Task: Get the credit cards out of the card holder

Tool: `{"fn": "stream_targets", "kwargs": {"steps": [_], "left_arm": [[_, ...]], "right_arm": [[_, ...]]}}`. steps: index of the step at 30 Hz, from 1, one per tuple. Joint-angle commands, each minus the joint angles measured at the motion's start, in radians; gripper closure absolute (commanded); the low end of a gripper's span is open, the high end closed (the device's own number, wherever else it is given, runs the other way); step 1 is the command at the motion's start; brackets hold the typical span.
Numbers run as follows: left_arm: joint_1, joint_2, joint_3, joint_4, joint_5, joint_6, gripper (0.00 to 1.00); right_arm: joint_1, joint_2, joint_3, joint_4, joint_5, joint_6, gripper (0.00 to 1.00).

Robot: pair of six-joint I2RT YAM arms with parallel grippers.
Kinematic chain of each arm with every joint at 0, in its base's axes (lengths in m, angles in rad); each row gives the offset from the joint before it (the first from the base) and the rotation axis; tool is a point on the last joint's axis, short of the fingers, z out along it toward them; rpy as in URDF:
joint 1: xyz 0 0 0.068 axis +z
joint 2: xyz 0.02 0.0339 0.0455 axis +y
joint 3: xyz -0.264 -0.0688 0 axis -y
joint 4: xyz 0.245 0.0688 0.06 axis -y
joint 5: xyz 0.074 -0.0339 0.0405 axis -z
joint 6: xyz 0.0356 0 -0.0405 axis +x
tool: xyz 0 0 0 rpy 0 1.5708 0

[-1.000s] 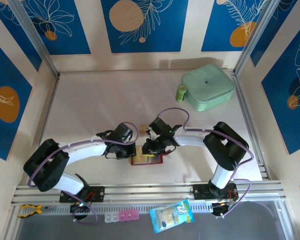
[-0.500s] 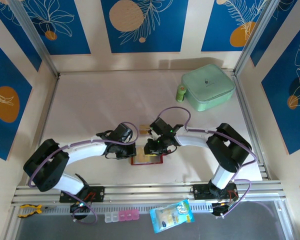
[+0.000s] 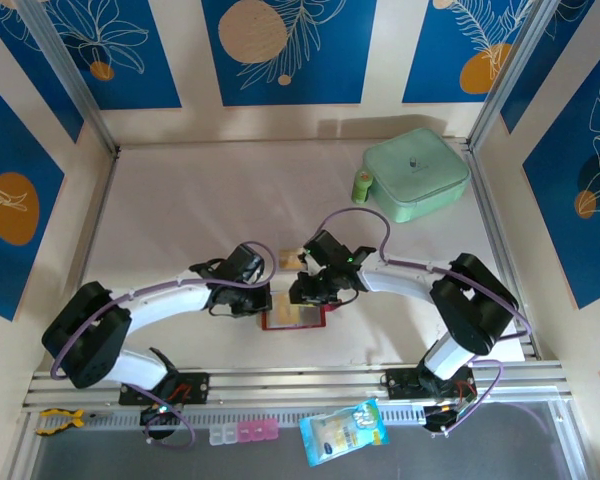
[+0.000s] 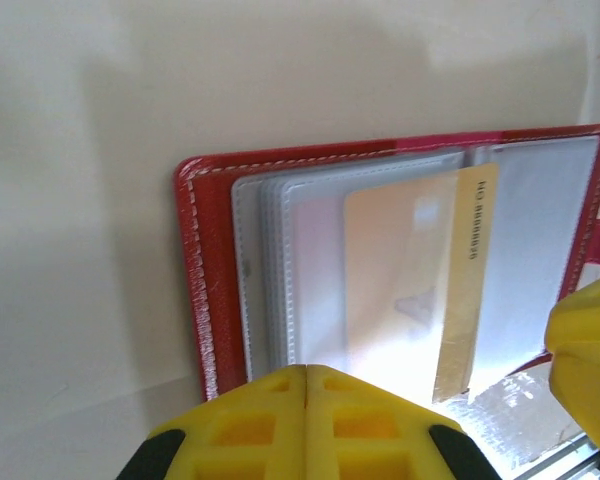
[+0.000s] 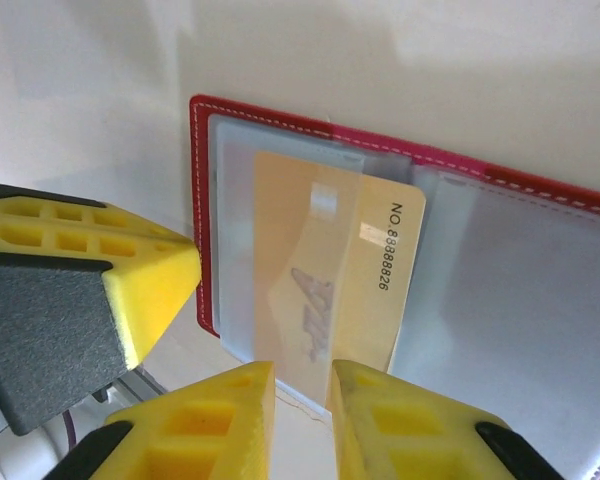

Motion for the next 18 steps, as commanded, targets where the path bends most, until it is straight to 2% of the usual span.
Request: {"fn": "stream_targets", "kwargs": {"steps": [1,8,18], "left_arm": [[-0.002,-0.007,0.031,-0.004,0.034,-0.005,0.96],[-0.040,0.071,0.060,0.035,0.060,-0.013,0.96],[-0.045,0.108,0.069,-0.028,0.013,0.014,0.98]], "right_arm": [[-0.013,-0.021,-0.028,-0.001,-0.010,0.005,0.77],[-0.025,-0.019,-0.051,0.021,-0.020,0.016,0.75],[-0.039,0.015,-0.073,0.075,-0.069,0.022,0.74]]}}
